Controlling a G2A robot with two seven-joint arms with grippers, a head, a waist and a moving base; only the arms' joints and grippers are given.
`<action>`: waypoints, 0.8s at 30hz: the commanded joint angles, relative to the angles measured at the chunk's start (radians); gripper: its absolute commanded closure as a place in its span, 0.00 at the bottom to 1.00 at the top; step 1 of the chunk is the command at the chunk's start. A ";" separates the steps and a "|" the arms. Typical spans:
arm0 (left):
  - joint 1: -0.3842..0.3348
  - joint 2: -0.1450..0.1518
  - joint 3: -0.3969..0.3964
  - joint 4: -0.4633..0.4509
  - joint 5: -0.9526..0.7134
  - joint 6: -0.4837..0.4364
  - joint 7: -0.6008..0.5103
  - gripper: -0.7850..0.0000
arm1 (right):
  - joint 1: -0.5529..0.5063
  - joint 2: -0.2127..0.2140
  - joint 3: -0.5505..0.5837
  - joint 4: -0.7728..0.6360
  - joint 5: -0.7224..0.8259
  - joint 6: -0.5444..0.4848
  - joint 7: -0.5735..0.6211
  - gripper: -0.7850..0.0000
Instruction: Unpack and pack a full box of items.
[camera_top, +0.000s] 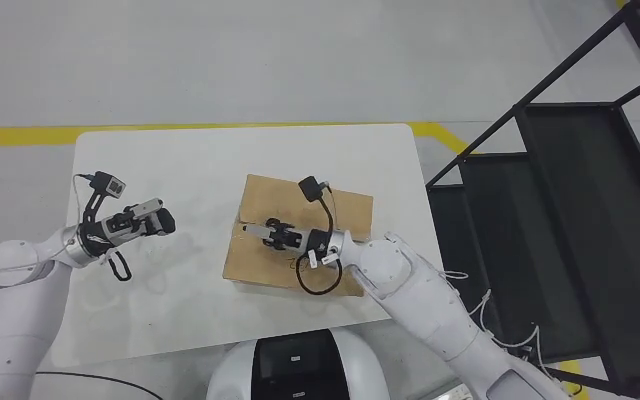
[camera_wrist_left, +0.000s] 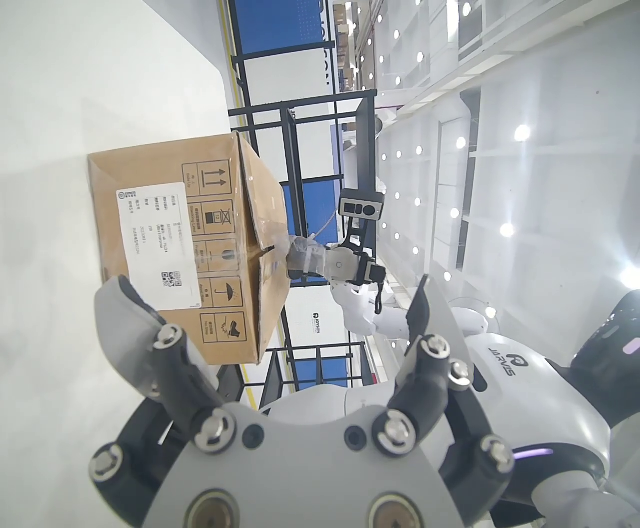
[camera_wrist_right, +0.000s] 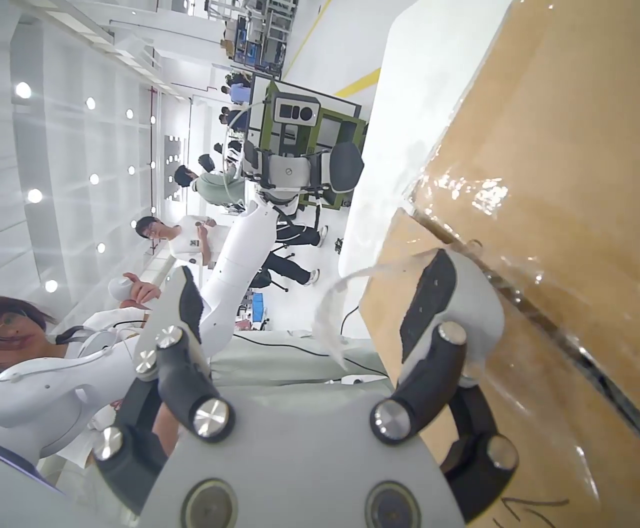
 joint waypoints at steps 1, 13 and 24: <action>0.009 0.001 -0.006 -0.003 -0.005 -0.002 0.001 0.00 | 0.014 -0.005 -0.018 0.012 -0.014 -0.006 -0.012 0.00; 0.026 0.001 -0.006 -0.046 -0.008 -0.008 -0.028 0.00 | -0.056 0.012 0.002 -0.093 -0.070 -0.127 0.048 0.00; 0.027 0.008 0.028 -0.257 0.004 0.020 -0.066 0.00 | -0.341 0.075 0.277 -0.379 0.082 -0.163 0.080 0.00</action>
